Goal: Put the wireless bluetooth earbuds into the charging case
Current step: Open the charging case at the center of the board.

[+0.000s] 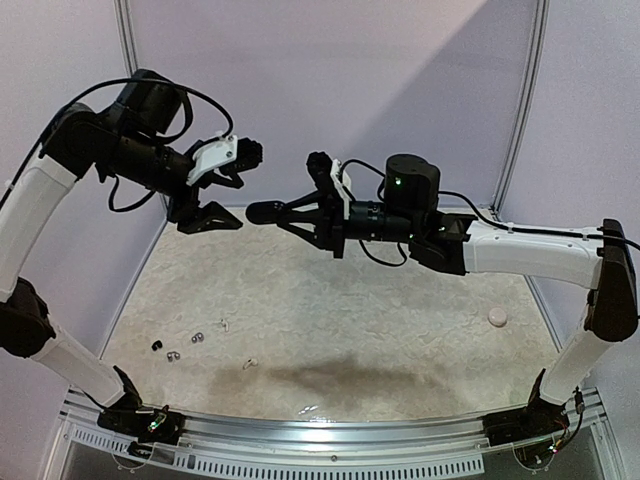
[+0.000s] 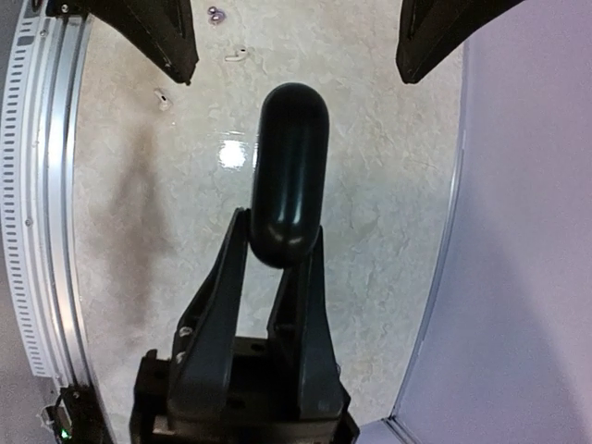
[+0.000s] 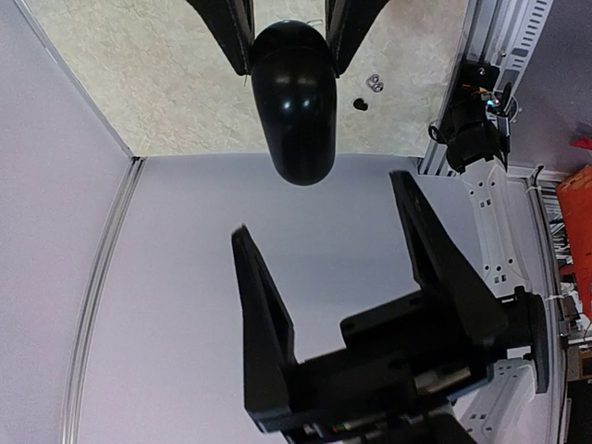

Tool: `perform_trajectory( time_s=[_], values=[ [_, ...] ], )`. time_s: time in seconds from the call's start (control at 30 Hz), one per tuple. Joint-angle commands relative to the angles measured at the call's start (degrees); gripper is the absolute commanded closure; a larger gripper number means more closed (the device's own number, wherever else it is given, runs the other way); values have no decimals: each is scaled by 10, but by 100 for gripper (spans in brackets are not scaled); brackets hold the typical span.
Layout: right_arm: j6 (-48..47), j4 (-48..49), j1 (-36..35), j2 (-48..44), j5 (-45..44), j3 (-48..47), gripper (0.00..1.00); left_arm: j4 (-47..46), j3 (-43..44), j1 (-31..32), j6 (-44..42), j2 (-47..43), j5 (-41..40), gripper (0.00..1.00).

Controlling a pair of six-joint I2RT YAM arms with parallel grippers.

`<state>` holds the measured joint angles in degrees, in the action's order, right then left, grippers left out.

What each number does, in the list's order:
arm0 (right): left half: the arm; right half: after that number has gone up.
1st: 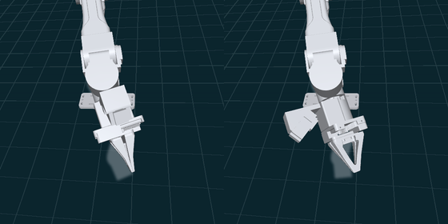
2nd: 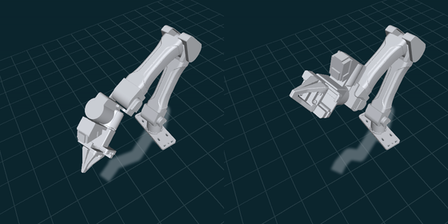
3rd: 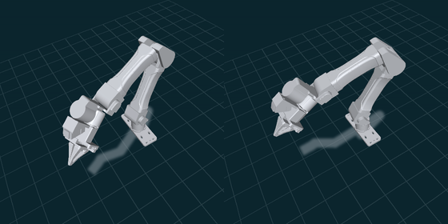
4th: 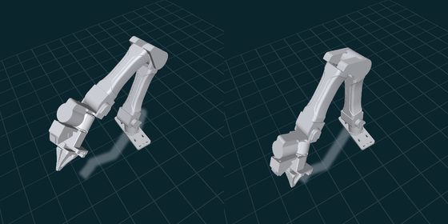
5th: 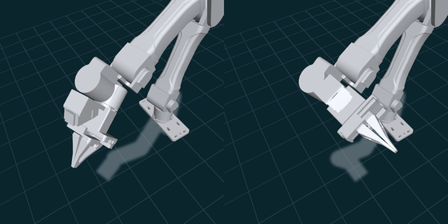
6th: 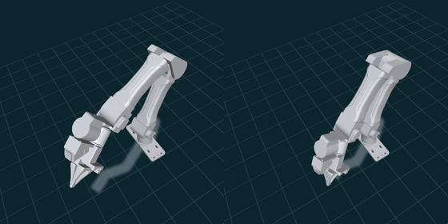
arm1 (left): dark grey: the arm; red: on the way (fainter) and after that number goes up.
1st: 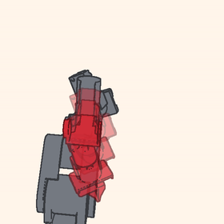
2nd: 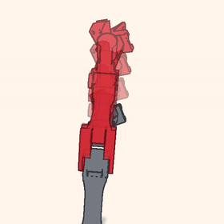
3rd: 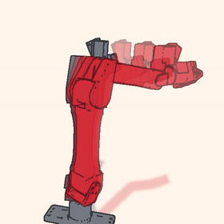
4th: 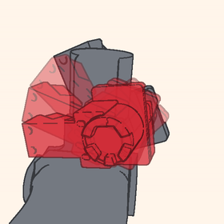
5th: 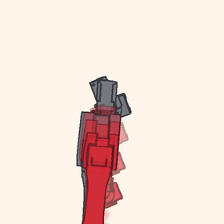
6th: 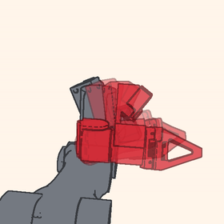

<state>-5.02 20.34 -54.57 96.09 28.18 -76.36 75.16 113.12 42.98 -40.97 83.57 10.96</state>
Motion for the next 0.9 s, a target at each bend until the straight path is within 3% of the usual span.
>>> perform_trajectory(
  time_s=[0.0,0.13,0.2,0.27,0.43,0.53,0.87],
  values=[
    [13,13,3,-10,13,4,100,-34,-22,-40,3,-10,55,22],
    [13,13,3,-12,17,5,100,-28,-38,-36,-14,4,82,10],
    [10,10,1,-10,22,2,100,-25,-37,-21,-18,18,88,10],
    [-2,-6,-2,-8,20,-7,100,-26,-10,-15,-14,34,103,14],
    [-19,-16,-5,-9,19,-18,100,-8,44,-15,-11,68,104,37],
    [-20,-16,-5,-8,20,-20,100,-3,44,-15,-14,69,108,45],
    [-19,-21,-8,-12,56,-25,100,-40,34,-15,2,70,41,47]
  ],
)
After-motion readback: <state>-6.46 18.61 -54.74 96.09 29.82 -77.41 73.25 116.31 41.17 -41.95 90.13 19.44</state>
